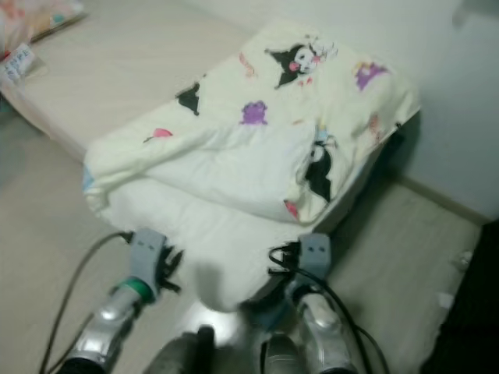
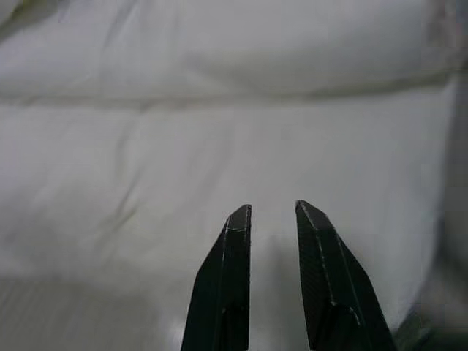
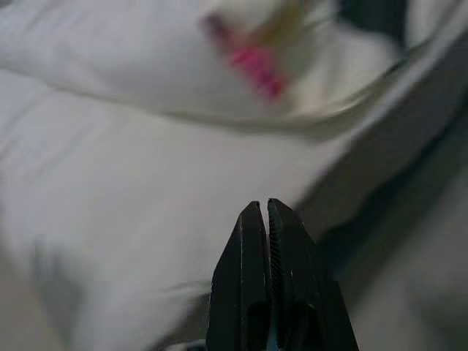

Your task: Clean up the room

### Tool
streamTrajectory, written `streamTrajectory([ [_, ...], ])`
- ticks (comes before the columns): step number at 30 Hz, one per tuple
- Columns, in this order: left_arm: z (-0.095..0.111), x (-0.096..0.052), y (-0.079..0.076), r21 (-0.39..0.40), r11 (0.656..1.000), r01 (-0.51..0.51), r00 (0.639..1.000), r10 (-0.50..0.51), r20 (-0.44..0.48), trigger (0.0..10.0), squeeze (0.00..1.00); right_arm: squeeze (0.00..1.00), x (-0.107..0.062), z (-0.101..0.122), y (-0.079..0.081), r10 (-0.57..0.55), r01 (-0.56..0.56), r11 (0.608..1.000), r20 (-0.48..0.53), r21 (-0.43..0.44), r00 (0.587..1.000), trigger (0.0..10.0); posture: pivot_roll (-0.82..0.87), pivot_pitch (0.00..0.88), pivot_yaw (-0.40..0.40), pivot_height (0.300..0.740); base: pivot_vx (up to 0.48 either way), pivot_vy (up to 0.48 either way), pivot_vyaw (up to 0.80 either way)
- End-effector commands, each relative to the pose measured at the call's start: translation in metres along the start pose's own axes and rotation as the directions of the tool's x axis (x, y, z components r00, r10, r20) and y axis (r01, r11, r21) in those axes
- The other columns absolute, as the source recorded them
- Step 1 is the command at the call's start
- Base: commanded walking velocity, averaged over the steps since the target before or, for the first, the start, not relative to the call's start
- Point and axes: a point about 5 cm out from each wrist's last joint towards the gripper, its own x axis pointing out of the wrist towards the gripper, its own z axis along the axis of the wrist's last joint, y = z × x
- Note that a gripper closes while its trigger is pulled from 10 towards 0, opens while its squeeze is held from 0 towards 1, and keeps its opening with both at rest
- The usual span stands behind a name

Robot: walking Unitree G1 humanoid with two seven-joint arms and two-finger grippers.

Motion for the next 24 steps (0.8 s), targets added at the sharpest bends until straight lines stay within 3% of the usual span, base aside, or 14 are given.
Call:
streamTrajectory([
  [1,-0.017,-0.011,0.007,-0.014,0.999,-0.032,0.998,0.031,-0.062,10.0,0.00,0.00,-0.003,-0.011,0.009,0.029,-0.029,1.000,-0.043,0.003,0.999,10.0,0.00,0.169,0.119,0.740,0.000,-0.446,0.80],
  [5,-0.020,-0.010,0.009,-0.032,0.998,-0.048,0.994,0.044,-0.097,10.0,0.00,0.00,-0.002,-0.011,0.011,0.043,-0.043,0.999,-0.046,-0.005,0.998,10.0,0.00,0.170,0.120,0.740,0.000,-0.110,0.80],
  [16,-0.022,-0.011,0.013,-0.065,0.995,-0.069,0.989,0.060,-0.132,10.0,0.00,0.00,-0.002,-0.010,0.020,0.099,-0.098,0.995,-0.039,0.007,0.994,10.0,0.00,0.175,0.123,0.740,0.000,0.436,0.00],
  [24,-0.019,-0.011,0.015,-0.060,0.995,-0.077,0.991,0.070,-0.112,10.0,0.00,0.00,-0.003,-0.012,0.021,0.120,-0.120,0.993,-0.049,0.003,0.992,10.0,0.01,0.176,0.125,0.740,0.000,0.000,0.00],
])
